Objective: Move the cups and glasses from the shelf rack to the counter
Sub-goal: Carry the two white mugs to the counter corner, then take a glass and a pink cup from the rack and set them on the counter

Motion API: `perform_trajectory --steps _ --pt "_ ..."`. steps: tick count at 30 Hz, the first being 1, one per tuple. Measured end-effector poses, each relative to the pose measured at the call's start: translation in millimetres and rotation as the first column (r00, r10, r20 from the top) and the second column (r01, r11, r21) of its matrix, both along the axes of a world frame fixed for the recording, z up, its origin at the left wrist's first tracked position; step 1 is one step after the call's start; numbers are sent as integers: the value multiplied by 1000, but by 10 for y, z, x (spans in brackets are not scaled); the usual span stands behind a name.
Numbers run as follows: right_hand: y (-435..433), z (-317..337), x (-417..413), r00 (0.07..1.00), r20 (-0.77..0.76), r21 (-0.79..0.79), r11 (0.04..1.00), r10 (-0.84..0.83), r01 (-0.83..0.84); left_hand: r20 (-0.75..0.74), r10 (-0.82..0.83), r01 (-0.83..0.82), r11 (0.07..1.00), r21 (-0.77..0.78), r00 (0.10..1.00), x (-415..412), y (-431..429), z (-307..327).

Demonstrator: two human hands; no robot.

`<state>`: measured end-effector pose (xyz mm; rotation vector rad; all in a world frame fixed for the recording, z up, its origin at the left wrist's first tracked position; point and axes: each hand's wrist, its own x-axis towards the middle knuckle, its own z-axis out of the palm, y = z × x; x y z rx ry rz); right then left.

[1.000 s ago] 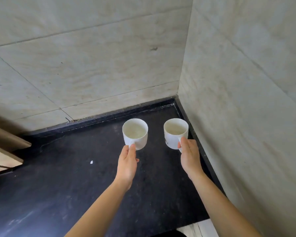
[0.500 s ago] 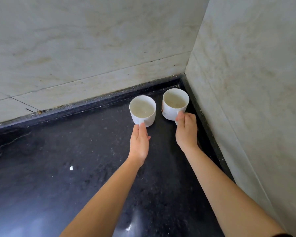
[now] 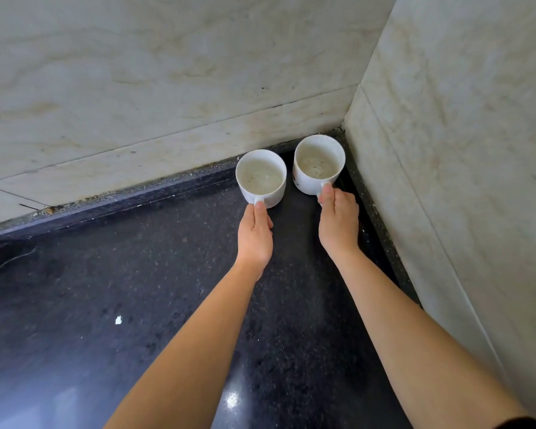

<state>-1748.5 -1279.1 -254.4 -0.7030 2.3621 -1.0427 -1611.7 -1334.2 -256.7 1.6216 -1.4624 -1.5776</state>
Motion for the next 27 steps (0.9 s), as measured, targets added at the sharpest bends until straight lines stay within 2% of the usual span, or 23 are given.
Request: perform_trajectory --steps 7,10,14,18,20,24,27 --pt "26 194 -13 997 -65 204 978 49 -35 87 -10 5 998 61 996 -5 -24 154" --pt "89 368 -18 997 -79 202 979 23 -6 161 4 -19 996 91 987 68 -52 369" --pt "298 737 146 956 -273 137 988 107 -72 378 -109 156 983 -94 919 464 -14 833" --pt "349 1185 381 856 -435 148 960 280 -239 548 -108 322 894 -312 830 1062 84 1408" --pt "273 1448 545 800 -485 121 933 352 -338 613 -50 360 846 -394 789 1414 112 1713" --pt "13 1870 1006 665 -582 41 833 468 -551 694 171 338 776 -532 700 2171 250 2267" --pt "-197 2088 1548 588 -624 -55 721 516 -691 757 318 295 781 -551 570 2825 568 2578"
